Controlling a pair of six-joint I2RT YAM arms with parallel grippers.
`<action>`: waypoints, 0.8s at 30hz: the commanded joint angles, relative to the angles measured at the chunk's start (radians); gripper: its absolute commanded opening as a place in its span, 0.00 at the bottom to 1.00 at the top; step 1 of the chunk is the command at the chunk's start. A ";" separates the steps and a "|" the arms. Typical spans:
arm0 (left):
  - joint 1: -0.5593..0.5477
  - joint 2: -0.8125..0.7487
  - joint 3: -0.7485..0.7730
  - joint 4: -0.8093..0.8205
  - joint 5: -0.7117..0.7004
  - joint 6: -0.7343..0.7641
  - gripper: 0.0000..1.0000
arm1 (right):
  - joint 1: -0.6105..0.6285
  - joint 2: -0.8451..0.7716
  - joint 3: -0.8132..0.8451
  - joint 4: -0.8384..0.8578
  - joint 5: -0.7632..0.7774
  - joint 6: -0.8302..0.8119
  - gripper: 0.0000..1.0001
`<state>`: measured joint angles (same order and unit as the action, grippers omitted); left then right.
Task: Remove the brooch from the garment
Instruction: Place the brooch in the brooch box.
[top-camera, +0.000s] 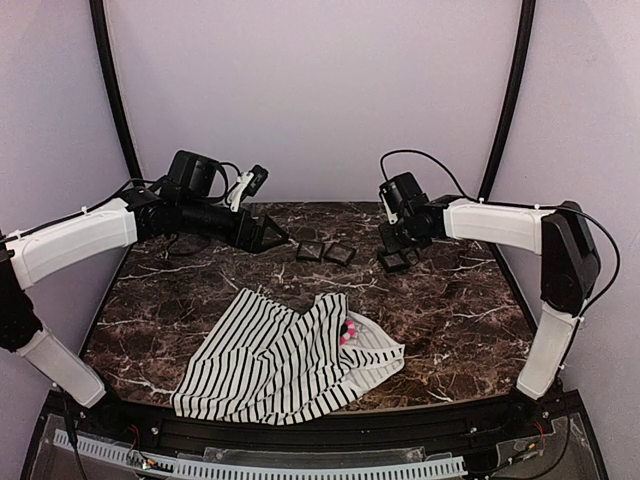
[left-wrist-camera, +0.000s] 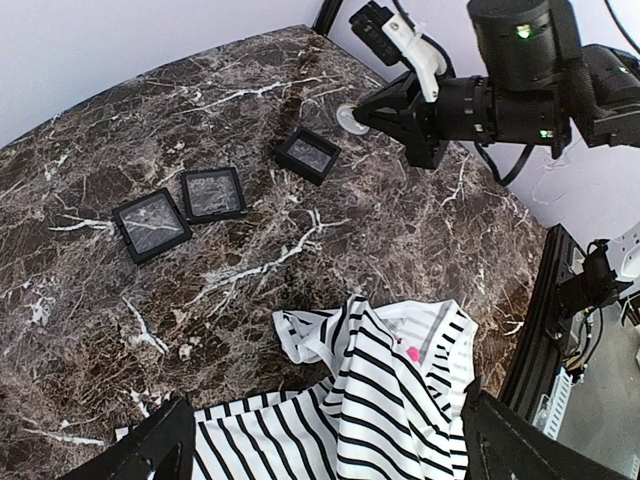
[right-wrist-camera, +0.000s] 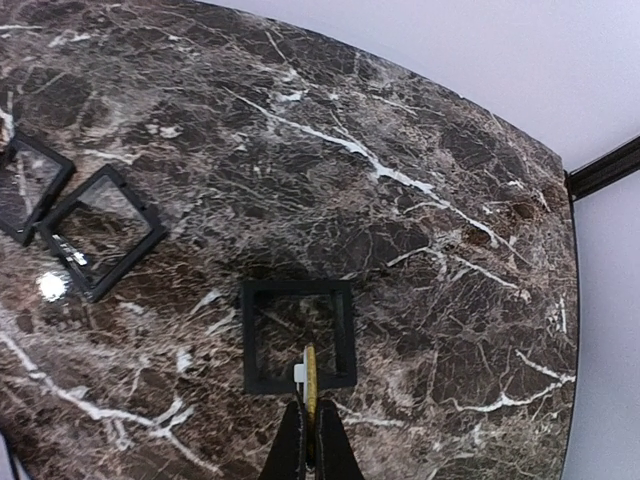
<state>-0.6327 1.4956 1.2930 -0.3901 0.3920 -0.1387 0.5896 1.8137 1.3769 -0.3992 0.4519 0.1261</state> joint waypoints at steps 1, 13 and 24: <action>0.001 -0.008 -0.003 -0.023 -0.012 -0.012 0.94 | -0.027 0.109 0.087 -0.026 0.088 -0.056 0.00; 0.001 -0.005 0.005 -0.036 -0.012 -0.019 0.94 | -0.046 0.266 0.146 -0.013 0.124 -0.077 0.00; 0.001 0.003 0.007 -0.041 -0.007 -0.020 0.94 | -0.050 0.332 0.169 -0.016 0.174 -0.100 0.00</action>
<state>-0.6327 1.4960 1.2934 -0.4133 0.3840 -0.1577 0.5465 2.1208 1.5280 -0.4149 0.5961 0.0383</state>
